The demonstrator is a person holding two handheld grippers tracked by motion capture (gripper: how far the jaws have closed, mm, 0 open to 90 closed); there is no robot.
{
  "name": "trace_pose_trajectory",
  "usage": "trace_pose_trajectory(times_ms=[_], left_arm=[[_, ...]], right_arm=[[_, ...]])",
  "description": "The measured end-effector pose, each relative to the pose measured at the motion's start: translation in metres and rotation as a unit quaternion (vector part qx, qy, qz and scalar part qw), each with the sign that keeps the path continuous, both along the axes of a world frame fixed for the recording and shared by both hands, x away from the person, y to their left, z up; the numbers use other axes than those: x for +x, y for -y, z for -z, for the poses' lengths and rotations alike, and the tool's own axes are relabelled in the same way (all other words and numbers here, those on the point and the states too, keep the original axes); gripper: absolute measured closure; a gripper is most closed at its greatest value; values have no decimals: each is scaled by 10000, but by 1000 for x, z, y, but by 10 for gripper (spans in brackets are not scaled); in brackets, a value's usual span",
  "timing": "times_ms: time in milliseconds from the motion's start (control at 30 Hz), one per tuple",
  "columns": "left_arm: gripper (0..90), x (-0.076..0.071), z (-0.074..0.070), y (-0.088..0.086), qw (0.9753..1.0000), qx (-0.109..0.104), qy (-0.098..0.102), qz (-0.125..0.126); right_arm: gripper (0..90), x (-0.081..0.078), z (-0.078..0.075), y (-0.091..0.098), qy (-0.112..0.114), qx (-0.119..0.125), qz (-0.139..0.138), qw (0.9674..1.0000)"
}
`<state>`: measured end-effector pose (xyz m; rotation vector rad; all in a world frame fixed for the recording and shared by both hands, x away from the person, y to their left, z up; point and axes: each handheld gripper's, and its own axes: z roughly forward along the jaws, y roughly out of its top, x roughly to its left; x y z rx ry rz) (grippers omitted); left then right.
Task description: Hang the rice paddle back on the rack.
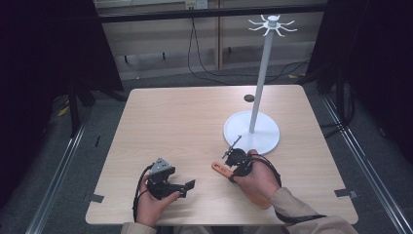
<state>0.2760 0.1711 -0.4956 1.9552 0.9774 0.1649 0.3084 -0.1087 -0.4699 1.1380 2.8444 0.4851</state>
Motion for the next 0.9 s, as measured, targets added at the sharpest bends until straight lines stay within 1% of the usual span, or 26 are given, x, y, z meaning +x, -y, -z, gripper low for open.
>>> trace_pose_trajectory(times_ms=[33,100,133,200,233,300,333,367,400,433,467,500,567,600,667,700,733,767,800,833,867,900], left_arm=[[31,0,0,0,10000,-49,-25,-28],[32,0,0,0,10000,-54,-1,-15],[31,0,-1,0,9999,-102,17,-4],[30,0,-1,0,10000,-66,45,-8],[31,0,-1,0,10000,-68,52,-13],[31,0,-1,0,9999,-97,36,3],[30,0,-1,0,9999,-84,59,-6],[31,0,-1,0,9999,-84,59,-6],[31,0,-1,0,10000,-62,72,-7],[30,0,-1,-1,9999,-68,76,-2],[31,0,-1,-1,9999,-73,80,-6],[30,0,-1,-1,9999,-76,86,0],[31,0,-2,-1,9999,-84,94,-2],[31,0,-2,-1,9999,-111,104,0],[31,0,-2,0,9999,-112,120,13],[31,0,-2,0,9999,-111,119,18],[31,0,-2,0,9999,-115,126,24],[31,0,-2,0,9999,-115,126,24],[31,0,-2,0,9998,-106,137,24],[30,0,-2,0,9998,-113,151,7],[31,0,-2,0,9998,-132,158,13],[31,0,-2,0,9998,-137,158,-1]], right_arm=[[671,0,1,4,-26,224,79,9997],[671,-1,1,5,-31,269,89,9996],[671,-1,2,7,-14,295,78,9995],[671,-2,2,9,49,381,88,9992],[671,-2,2,10,32,400,78,9992],[671,-2,3,14,120,525,97,9985],[671,-4,2,16,163,693,166,9973],[671,-4,2,16,163,693,166,9973],[671,-5,2,18,214,752,130,9969],[672,-7,0,20,312,826,147,9960],[672,-9,-4,24,401,1014,235,9938],[672,-9,-6,27,517,1129,254,9919],[671,-10,-10,33,602,1300,322,9892],[671,-10,-10,33,602,1300,322,9892],[672,-12,-15,41,861,1579,369,9830],[672,-12,-15,41,861,1579,369,9830],[672,-14,-19,47,1026,1748,442,9782],[672,-14,-19,47,1026,1748,442,9782],[671,-15,-20,49,1160,1851,449,9748],[671,-17,-22,52,1218,1902,520,9728],[672,-21,-24,57,1413,2131,601,9649],[671,-22,-25,59,1519,2210,640,9612]])
